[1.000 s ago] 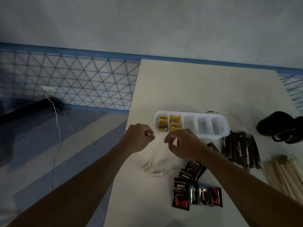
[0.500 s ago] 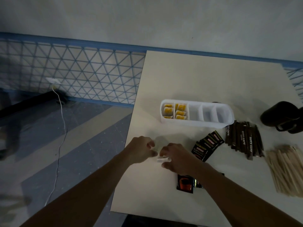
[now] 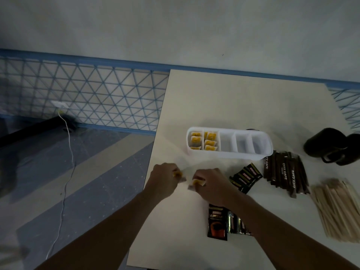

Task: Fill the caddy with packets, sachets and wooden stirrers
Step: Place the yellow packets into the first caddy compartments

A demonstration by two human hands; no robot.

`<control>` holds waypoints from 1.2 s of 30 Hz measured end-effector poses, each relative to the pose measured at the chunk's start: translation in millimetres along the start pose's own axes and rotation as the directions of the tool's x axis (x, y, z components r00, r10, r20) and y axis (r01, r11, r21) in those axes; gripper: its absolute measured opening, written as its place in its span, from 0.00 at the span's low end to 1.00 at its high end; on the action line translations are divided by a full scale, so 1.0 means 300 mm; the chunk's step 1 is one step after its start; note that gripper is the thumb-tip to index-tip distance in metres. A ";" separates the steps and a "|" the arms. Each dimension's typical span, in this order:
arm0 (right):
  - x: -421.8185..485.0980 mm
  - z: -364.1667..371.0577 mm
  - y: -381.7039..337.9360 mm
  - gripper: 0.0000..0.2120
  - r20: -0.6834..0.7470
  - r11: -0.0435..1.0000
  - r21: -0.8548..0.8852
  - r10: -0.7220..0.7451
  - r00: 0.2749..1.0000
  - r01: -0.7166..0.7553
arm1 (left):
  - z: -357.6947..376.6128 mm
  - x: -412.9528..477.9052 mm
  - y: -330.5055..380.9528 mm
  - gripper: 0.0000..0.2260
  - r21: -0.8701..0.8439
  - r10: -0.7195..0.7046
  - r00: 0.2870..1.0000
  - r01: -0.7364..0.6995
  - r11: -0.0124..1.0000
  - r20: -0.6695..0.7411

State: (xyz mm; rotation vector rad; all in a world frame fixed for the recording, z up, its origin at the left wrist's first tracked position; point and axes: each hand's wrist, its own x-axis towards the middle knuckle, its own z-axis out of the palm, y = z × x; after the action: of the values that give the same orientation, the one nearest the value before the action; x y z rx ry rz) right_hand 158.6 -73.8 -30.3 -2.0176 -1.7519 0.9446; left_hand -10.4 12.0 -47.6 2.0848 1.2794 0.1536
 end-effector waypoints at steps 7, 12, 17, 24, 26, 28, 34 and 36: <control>0.055 -0.185 0.024 0.05 -0.152 0.996 0.081 0.049 0.987 -0.037 | -0.115 0.145 0.123 0.10 -0.083 0.078 0.985 -0.091 0.992 -0.154; 0.117 -0.286 0.058 0.09 -0.280 0.998 0.020 0.070 0.957 -0.067 | -0.118 0.270 0.176 0.06 -0.008 0.073 0.974 -0.077 0.997 -0.216; 0.166 -0.309 0.087 0.10 -0.228 0.996 -0.017 0.081 0.970 -0.087 | -0.078 0.317 0.205 0.08 0.051 0.072 0.978 -0.063 0.997 -0.196; 0.239 -0.286 0.125 0.04 -0.079 0.990 -0.086 0.108 0.991 -0.114 | -0.025 0.345 0.200 0.10 0.123 0.012 0.991 0.005 0.992 -0.136; 0.260 -0.283 0.131 0.04 -0.065 0.986 -0.114 0.113 0.992 -0.119 | -0.010 0.349 0.191 0.11 0.156 0.020 0.991 0.001 0.988 -0.129; 0.273 -0.284 0.133 0.04 -0.071 0.980 -0.158 0.108 0.992 -0.118 | 0.001 0.353 0.183 0.12 0.164 0.029 0.991 -0.007 0.986 -0.132; 0.276 -0.270 0.146 0.05 -0.102 0.964 -0.241 0.087 0.991 -0.109 | -0.004 0.358 0.175 0.10 0.097 0.083 0.987 -0.070 0.993 -0.139; 0.272 -0.278 0.143 0.04 -0.109 0.970 -0.222 0.081 0.991 -0.103 | -0.012 0.360 0.174 0.09 0.068 0.104 0.985 -0.095 0.993 -0.139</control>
State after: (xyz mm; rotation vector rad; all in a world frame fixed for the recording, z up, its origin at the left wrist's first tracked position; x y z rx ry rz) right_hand 248.4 11.3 -18.1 -2.2626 -1.7963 0.6823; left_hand 82.3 87.9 -39.2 2.2256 1.2770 0.3161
